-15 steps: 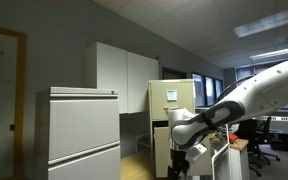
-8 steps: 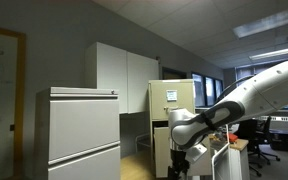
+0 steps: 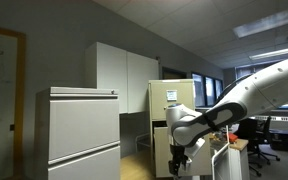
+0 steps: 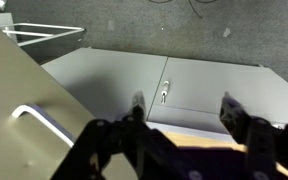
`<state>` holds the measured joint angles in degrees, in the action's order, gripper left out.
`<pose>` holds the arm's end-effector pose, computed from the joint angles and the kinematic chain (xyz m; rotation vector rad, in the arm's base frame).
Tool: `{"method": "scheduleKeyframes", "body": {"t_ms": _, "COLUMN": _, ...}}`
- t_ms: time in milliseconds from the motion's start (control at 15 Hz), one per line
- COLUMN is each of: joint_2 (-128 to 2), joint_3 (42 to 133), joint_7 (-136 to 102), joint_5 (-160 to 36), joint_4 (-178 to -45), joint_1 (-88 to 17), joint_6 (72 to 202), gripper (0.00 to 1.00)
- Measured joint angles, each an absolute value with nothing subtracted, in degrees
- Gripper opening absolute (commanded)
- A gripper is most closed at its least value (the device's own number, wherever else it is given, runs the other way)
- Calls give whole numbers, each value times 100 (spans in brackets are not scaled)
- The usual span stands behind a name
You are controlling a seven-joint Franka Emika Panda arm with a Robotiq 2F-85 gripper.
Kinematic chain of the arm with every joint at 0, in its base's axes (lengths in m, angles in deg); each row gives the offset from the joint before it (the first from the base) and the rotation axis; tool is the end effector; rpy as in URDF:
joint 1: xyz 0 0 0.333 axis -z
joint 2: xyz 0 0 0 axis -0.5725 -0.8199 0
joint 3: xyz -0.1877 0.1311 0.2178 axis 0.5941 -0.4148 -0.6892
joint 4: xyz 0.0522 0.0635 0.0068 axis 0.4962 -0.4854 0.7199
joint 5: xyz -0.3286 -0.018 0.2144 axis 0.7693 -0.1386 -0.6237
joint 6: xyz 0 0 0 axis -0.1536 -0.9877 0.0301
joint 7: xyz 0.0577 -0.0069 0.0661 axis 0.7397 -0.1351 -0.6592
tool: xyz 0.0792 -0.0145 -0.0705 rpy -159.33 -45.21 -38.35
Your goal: Close the open drawer
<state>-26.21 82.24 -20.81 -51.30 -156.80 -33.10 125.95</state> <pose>0.4462 -0.0139 0.4584 2.9231 0.1386 0.1508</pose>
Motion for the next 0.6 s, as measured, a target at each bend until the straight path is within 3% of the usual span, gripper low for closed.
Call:
{"method": "scheduleKeyframes", "body": {"t_ms": 333, "joint_2": -2735, "joint_3": 7930, "joint_7": -1481, "joint_5": -3812, "joint_4": -15453, "joint_1": -3271, "joint_6": 12837, "gripper": 10}}
{"method": "scheduleKeyframes", "body": {"t_ms": 600, "joint_2": -3139, "joint_3": 7627, "joint_7": -337, "joint_5": -2035, "joint_4": -15229, "joint_1": -3076, "joint_6": 13102, "gripper": 0}}
